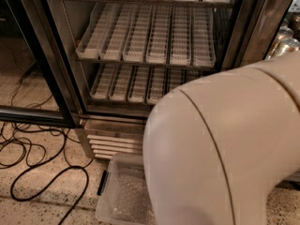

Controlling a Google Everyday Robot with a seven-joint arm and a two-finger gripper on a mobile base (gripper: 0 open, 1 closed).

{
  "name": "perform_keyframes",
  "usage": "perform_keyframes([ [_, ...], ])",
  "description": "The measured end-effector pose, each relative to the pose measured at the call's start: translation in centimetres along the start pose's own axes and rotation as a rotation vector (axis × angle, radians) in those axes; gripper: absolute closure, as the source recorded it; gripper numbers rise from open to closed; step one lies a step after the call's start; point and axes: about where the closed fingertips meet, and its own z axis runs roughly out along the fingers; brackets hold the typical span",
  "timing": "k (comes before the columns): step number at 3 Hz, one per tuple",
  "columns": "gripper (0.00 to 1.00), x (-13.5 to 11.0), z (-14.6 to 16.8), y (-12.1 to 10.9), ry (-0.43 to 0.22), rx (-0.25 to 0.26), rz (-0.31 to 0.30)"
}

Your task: Pick water bottle from bottom shelf of fridge

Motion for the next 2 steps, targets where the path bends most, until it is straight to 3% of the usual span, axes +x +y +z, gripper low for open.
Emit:
perform_keyframes([
  [2,0.24,-1.56,1.3,-0.85,-0.078,0.053,-0.016],
])
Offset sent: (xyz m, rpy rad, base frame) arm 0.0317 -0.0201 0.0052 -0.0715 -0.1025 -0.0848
